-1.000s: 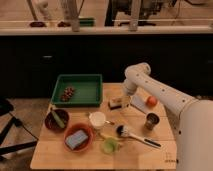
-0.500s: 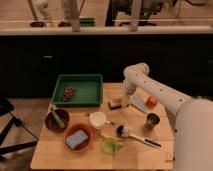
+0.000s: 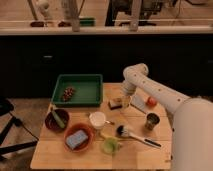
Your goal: Wipe table surface with eraser
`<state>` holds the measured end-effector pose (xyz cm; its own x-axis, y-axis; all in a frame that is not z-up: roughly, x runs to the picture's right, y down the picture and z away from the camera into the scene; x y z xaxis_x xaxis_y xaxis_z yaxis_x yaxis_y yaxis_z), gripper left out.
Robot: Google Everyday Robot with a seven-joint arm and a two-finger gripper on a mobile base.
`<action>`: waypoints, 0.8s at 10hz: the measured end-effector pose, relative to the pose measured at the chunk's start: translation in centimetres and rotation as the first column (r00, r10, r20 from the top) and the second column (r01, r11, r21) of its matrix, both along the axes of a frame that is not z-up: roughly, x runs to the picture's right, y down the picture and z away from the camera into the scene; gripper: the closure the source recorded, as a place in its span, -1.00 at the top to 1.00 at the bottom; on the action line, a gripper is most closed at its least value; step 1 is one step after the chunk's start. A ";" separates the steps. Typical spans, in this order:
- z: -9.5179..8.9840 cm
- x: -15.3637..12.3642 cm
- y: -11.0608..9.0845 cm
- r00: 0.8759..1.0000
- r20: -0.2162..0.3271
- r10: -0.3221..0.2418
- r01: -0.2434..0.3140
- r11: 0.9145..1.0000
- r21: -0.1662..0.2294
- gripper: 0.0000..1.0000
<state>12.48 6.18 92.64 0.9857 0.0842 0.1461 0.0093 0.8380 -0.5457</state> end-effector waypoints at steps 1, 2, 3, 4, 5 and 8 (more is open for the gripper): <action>0.1 0.1 0.1 1.000 0.003 -0.007 0.007 1.000 -0.003 0.38; 0.1 0.0 0.1 1.000 0.005 -0.016 0.016 1.000 -0.008 0.47; 0.3 -0.4 0.3 0.999 0.022 -0.040 0.040 0.999 -0.012 0.59; 0.5 -0.9 0.5 0.997 0.042 -0.064 0.065 0.998 -0.014 0.60; 0.6 -1.2 0.6 0.994 0.060 -0.088 0.089 0.996 -0.013 0.60; 0.8 -1.4 1.1 0.985 0.103 -0.141 0.143 0.990 -0.015 0.60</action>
<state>11.05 7.24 93.39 0.9680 -0.0510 0.2456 0.1834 0.8119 -0.5543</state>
